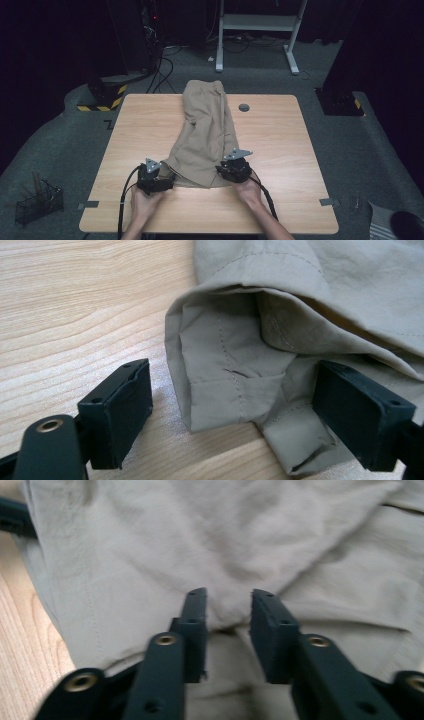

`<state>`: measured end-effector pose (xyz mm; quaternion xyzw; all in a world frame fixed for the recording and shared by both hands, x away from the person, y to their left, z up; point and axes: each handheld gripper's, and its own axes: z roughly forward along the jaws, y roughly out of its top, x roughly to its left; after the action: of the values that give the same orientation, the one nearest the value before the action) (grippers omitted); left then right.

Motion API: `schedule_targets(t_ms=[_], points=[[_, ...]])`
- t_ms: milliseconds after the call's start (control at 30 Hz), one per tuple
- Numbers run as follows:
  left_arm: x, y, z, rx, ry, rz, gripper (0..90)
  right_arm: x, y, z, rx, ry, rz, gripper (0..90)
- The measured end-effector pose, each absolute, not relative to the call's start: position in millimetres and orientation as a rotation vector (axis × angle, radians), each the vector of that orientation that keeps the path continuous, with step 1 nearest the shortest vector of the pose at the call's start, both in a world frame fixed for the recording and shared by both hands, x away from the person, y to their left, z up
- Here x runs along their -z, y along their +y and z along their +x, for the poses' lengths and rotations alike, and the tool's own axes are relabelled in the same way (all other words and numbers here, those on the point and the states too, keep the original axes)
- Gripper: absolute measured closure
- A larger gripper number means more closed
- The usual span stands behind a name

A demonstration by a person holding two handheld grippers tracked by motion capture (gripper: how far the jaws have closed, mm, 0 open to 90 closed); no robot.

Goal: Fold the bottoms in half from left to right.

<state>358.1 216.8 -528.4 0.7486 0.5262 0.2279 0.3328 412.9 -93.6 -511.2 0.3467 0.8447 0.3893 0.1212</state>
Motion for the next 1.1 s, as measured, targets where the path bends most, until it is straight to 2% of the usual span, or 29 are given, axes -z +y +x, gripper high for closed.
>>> schedule_targets(t_ms=[133, 233, 300, 433, 533, 833, 1100], points=[[528, 217, 358, -0.594, 1.379, 1.953, 16.4, 512, -96, 417, -1.127, 2.435, 1.104, 55.9], [528, 217, 358, -0.594, 1.38, 1.953, 16.4, 516, -90, 422, -1.131, 2.447, 1.132, 56.0], [528, 217, 358, -0.595, 1.38, 1.952, 16.4, 518, -85, 423, -1.14, 2.456, 1.147, 60.0], [528, 217, 358, -0.596, 1.382, 1.951, 16.6, 521, -77, 424, -1.127, 2.459, 1.118, 79.0], [528, 217, 358, -0.596, 1.382, 1.951, 16.6, 520, -76, 423, -1.121, 2.458, 1.105, 88.3], [528, 217, 356, -0.602, 1.388, 1.948, 16.7, 513, -87, 421, -1.081, 2.431, 1.06, 89.8], [528, 223, 344, -0.617, 1.409, 1.934, 17.0, 503, -128, 419, -1.034, 2.349, 1.123, 89.8]])
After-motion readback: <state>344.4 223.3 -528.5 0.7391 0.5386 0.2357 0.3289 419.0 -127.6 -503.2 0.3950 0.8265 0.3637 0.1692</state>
